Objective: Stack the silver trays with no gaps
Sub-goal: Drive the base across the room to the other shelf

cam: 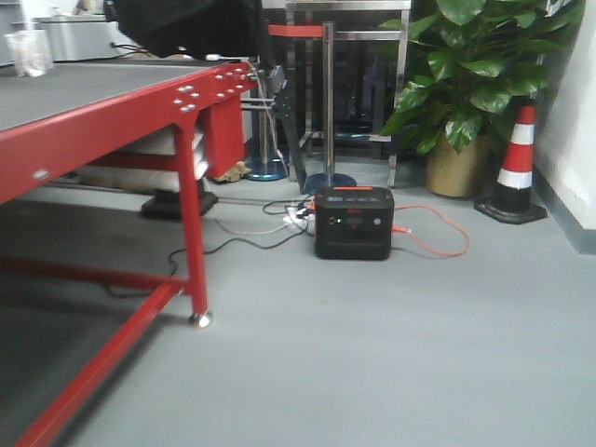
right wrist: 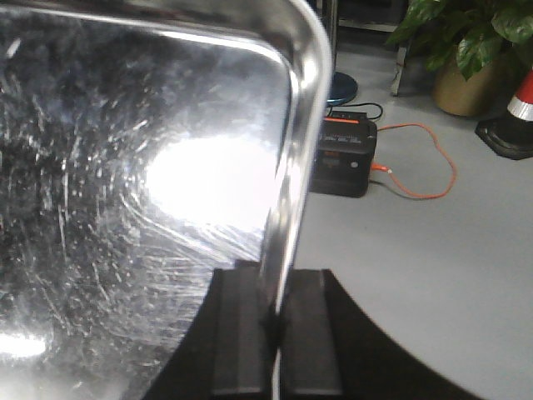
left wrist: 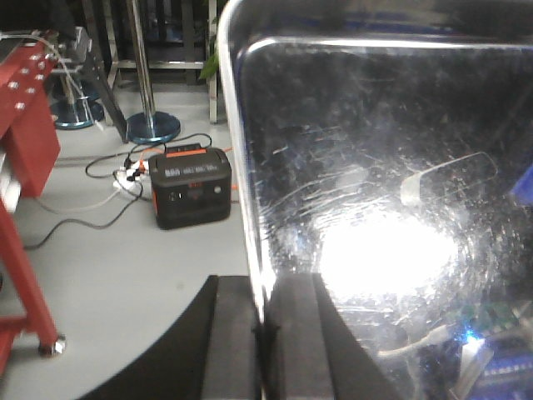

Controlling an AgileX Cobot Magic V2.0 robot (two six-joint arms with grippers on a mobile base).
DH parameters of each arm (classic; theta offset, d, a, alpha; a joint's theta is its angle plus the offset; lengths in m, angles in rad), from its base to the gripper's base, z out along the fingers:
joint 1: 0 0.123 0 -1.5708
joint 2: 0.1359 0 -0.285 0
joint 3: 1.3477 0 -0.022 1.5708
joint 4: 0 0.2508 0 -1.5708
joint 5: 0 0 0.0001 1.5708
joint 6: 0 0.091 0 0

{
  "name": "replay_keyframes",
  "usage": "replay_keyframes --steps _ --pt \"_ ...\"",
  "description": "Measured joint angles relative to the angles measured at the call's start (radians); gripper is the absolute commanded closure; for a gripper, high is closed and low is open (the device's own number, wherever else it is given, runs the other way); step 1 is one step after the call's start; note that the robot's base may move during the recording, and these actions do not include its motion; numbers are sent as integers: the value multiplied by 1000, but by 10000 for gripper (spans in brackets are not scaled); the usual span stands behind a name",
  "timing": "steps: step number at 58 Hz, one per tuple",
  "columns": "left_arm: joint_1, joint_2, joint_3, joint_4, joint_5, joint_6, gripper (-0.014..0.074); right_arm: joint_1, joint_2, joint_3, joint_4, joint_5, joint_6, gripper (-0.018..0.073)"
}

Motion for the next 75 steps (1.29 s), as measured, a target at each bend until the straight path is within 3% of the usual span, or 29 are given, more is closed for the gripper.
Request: replay_keyframes --steps 75 --pt "0 0 0 6 0 0 616 0 0 0 5 -14 0 638"
